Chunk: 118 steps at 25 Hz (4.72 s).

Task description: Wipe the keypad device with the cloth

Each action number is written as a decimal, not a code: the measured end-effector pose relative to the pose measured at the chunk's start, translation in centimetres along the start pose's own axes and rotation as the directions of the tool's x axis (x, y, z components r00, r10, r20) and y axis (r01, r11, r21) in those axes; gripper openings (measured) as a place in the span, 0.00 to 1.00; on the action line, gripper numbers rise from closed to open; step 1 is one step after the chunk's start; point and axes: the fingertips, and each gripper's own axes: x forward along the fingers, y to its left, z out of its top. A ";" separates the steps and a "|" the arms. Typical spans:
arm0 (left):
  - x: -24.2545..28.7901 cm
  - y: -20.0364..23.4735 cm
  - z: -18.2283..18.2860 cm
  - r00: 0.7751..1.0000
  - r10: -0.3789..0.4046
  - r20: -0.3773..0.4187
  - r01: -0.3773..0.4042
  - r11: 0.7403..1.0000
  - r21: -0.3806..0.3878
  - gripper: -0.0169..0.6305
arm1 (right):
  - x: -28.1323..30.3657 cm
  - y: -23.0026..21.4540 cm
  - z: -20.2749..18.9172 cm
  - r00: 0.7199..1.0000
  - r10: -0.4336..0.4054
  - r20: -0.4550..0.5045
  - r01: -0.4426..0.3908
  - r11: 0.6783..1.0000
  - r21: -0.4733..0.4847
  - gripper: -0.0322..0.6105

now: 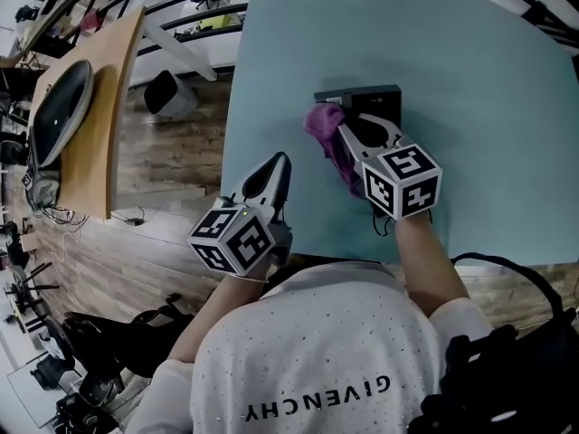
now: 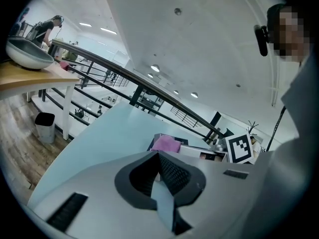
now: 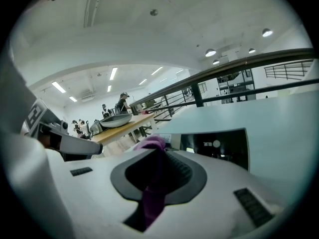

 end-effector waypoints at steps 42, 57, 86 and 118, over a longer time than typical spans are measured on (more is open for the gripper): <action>1.5 -3.1 -1.9 0.992 -0.114 -0.055 0.115 0.993 0.023 0.03 | -4.4 -0.4 0.2 0.985 -0.012 0.174 -0.016 0.988 0.156 0.11; -1.7 3.7 1.2 0.990 -0.139 -0.031 0.137 0.989 -0.055 0.03 | -0.1 1.3 -0.9 0.979 -0.204 -0.003 0.204 0.977 0.058 0.11; 1.0 1.0 1.8 0.971 -0.218 -0.102 0.219 0.976 -0.002 0.03 | -7.9 -10.2 -3.0 0.875 -0.484 0.015 0.457 0.835 0.307 0.11; -3.9 1.1 9.5 0.965 -0.257 0.053 0.255 0.966 0.047 0.03 | -2.9 2.2 -2.8 0.918 -0.381 -0.109 0.385 0.923 0.017 0.11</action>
